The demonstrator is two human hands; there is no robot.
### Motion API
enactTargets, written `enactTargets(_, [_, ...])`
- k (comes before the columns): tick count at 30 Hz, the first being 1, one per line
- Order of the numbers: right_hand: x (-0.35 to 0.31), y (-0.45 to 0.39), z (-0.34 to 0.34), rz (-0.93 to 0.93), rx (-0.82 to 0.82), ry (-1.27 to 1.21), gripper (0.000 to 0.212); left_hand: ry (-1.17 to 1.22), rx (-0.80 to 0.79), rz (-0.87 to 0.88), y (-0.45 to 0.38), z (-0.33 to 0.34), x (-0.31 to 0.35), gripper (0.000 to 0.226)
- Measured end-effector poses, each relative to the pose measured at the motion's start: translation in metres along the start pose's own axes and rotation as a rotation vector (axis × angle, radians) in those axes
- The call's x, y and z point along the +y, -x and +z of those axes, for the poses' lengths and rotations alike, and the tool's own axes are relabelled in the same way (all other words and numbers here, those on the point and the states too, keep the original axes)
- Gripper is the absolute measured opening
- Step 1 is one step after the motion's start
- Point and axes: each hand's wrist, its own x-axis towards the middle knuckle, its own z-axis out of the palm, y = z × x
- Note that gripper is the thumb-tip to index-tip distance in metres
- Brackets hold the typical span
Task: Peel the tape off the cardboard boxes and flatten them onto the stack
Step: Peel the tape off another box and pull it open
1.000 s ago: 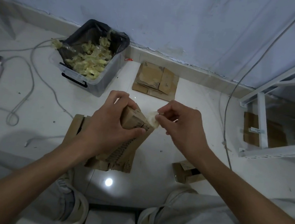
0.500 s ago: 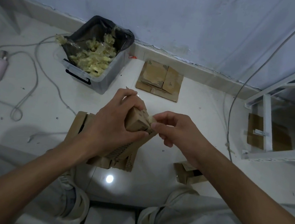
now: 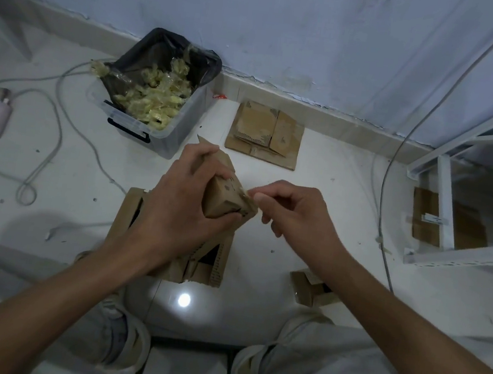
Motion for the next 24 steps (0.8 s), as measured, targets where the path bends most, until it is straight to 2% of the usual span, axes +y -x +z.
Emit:
enactTargets(2, [-0.004, -0.002, -0.011, 0.082, -0.099, -0.119, 0.017, 0.037, -0.003, 0.023, -0.001, -0.001, 0.000, 0.068])
enactTargets(6, [-0.004, -0.005, -0.013, 0.145, -0.278, -0.056, 0.026, 0.054, -0.023, 0.090, -0.001, -0.001, 0.000, 0.064])
enactTargets(10, [-0.007, -0.005, -0.014, 0.207, -0.284, -0.139, 0.013, 0.101, -0.035, 0.062, -0.001, -0.002, 0.001, 0.064])
enactTargets(12, [-0.008, -0.005, -0.015, 0.256, -0.317, -0.212, 0.012, 0.115, -0.040, 0.059, -0.001, -0.003, 0.002, 0.064])
enactTargets(14, [-0.007, -0.006, -0.014, 0.310, -0.320, -0.340, 0.018, 0.136, -0.019, 0.026, -0.001, -0.004, 0.002, 0.062])
enactTargets(18, [-0.003, -0.005, -0.007, 0.422, -0.210, -0.801, 0.034, 0.156, 0.057, -0.024, -0.003, -0.005, 0.005, 0.063])
enactTargets(21, [0.000, -0.002, -0.009, 0.421, -0.191, -1.084, 0.043, 0.252, 0.087, -0.072, -0.004, -0.003, 0.007, 0.062])
enactTargets(24, [-0.005, -0.006, -0.020, 0.366, -0.185, -1.164, 0.045, 0.387, 0.072, -0.198, -0.005, -0.005, 0.002, 0.062])
